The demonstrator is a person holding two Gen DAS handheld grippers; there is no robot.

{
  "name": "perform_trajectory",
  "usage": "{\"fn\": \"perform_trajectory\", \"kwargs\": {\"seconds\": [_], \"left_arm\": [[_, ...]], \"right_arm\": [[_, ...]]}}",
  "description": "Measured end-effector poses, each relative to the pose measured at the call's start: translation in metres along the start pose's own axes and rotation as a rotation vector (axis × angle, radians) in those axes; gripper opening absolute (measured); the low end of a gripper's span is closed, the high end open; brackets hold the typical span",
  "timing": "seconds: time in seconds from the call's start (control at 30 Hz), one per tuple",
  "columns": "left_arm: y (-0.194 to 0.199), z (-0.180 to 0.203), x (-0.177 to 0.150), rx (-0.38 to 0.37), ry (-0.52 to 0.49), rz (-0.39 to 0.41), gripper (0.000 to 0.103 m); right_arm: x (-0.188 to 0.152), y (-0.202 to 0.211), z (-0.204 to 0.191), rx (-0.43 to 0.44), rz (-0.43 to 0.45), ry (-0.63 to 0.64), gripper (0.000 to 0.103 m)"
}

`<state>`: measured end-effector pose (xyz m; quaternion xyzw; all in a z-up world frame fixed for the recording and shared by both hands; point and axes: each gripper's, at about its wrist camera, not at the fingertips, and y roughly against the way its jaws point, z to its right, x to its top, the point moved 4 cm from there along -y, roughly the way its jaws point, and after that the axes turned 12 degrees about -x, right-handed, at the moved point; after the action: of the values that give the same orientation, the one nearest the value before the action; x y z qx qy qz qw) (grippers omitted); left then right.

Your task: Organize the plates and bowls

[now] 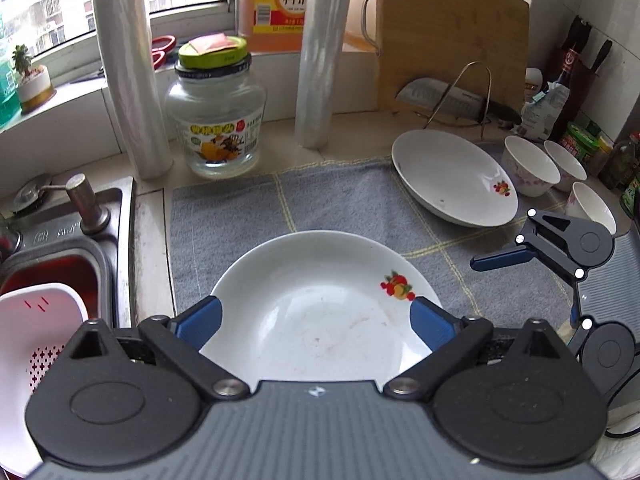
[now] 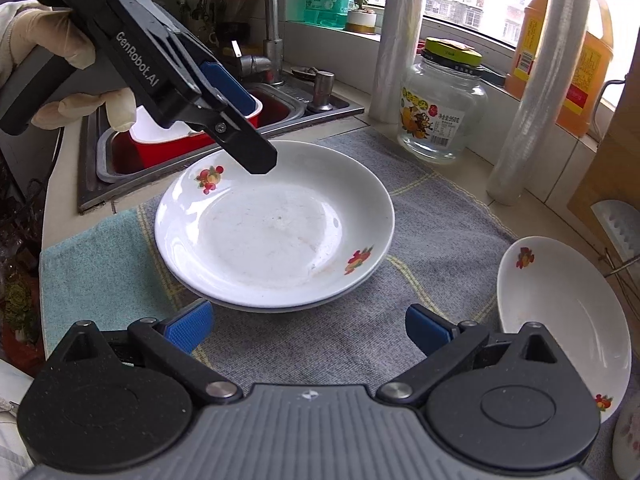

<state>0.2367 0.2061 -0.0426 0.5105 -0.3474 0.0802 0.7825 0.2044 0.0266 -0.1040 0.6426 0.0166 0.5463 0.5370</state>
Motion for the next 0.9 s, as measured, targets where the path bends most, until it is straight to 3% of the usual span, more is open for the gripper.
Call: {"fn": "perform_trajectory", "kwargs": {"seconds": [0.27, 0.57, 0.7, 0.9], "left_arm": [[-0.005, 0.049, 0.002, 0.033, -0.115, 0.114, 0.101], [-0.027, 0.092, 0.004, 0.015, -0.164, 0.157, 0.101], [-0.043, 0.109, 0.006, 0.018, -0.148, 0.153, 0.102], [-0.072, 0.137, 0.01, 0.061, -0.079, 0.141, 0.101]], "right_arm": [[-0.02, 0.02, 0.029, -0.144, -0.018, -0.062, 0.103], [-0.049, 0.05, 0.075, -0.318, -0.085, -0.183, 0.103], [-0.058, 0.066, 0.101, -0.347, -0.092, -0.224, 0.103], [-0.066, 0.073, 0.145, -0.316, -0.068, -0.217, 0.103]]}}
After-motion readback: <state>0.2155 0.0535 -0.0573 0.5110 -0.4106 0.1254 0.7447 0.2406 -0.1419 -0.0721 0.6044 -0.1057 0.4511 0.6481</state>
